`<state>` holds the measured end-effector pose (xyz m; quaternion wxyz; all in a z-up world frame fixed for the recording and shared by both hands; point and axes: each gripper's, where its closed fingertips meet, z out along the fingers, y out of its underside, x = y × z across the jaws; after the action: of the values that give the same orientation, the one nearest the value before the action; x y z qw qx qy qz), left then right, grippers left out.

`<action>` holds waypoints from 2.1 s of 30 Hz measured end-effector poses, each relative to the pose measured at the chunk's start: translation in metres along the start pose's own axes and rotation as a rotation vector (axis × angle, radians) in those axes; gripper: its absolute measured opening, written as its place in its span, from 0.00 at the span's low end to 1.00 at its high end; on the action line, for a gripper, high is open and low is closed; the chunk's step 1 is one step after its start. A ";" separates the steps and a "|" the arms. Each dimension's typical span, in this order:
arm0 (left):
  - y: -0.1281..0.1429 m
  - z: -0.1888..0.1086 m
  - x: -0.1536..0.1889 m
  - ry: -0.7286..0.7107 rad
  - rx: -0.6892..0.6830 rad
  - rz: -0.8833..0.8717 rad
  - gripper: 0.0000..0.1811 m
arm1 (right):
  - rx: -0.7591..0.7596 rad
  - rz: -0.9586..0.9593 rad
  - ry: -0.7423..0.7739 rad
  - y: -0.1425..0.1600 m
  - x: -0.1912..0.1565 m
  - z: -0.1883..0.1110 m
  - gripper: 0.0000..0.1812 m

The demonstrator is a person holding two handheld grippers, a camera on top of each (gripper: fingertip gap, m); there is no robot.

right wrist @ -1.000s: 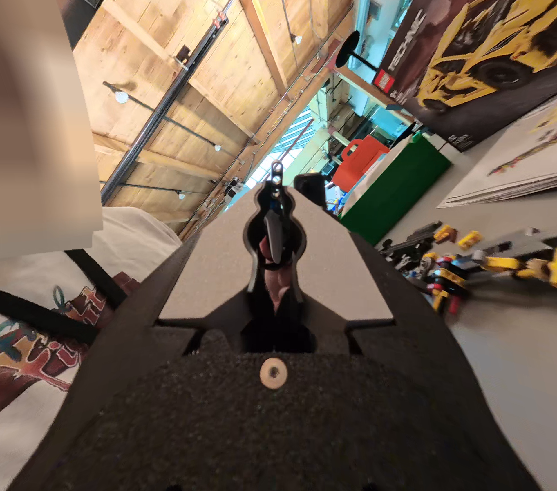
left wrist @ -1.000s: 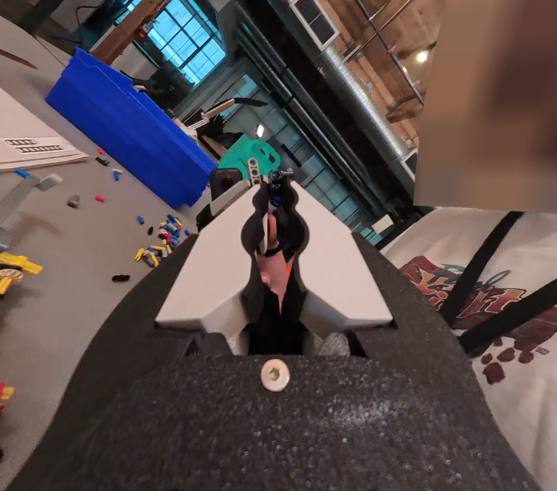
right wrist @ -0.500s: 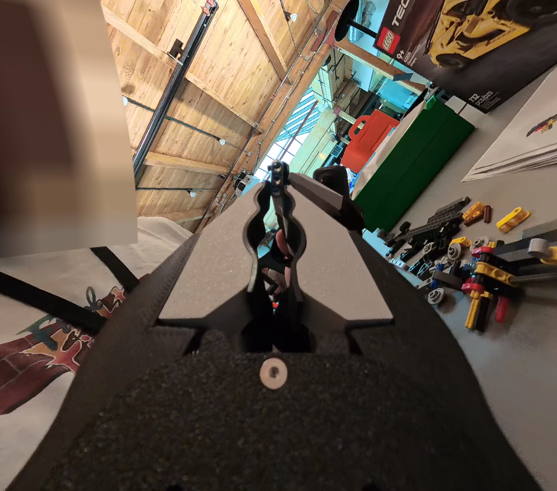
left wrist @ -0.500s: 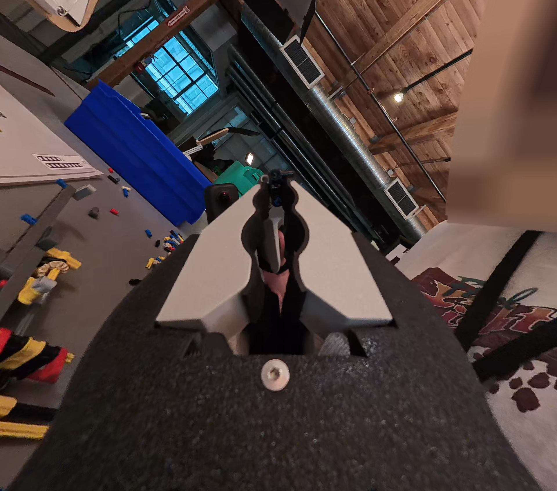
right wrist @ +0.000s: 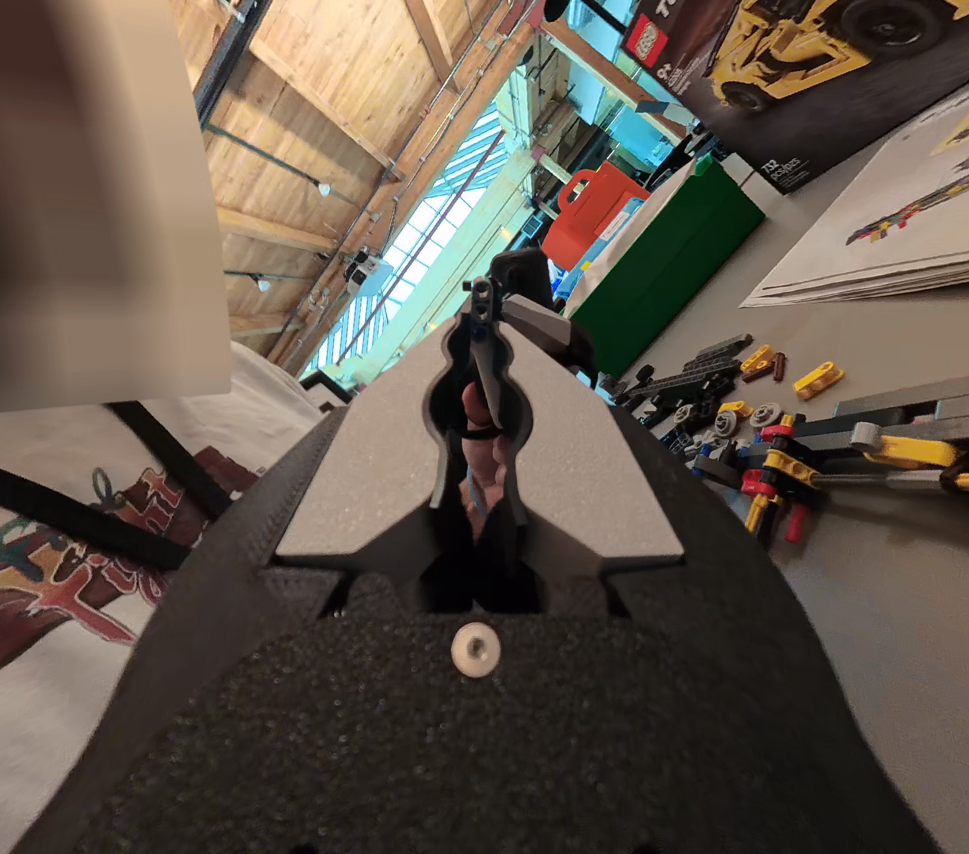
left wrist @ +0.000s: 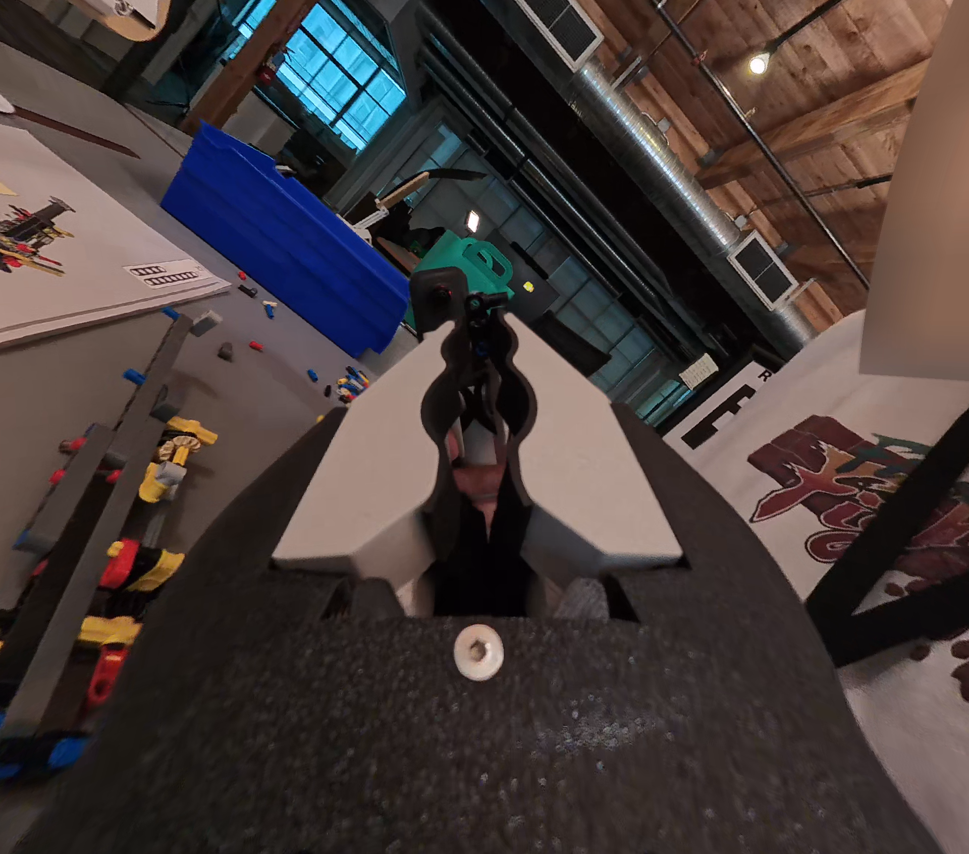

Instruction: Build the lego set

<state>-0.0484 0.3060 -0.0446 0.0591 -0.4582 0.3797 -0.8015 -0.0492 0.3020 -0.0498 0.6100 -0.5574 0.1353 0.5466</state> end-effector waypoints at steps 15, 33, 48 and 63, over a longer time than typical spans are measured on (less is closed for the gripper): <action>0.005 0.001 -0.005 -0.021 -0.057 0.024 0.03 | -0.055 -0.194 0.122 0.004 0.005 -0.004 0.03; 0.011 0.003 -0.007 -0.041 -0.068 0.104 0.03 | -0.090 -0.038 0.127 0.011 0.010 -0.001 0.03; 0.019 0.005 -0.013 -0.035 -0.120 0.024 0.03 | -0.247 -0.228 0.223 0.015 0.015 -0.009 0.03; 0.013 -0.011 -0.038 -0.551 -0.412 1.502 0.04 | -0.280 -0.467 0.430 -0.001 0.028 0.002 0.28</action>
<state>-0.0389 0.3196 -0.0825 0.5849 -0.2642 0.6961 -0.3219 -0.0386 0.3182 -0.0702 0.5936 -0.7542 0.0535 0.2756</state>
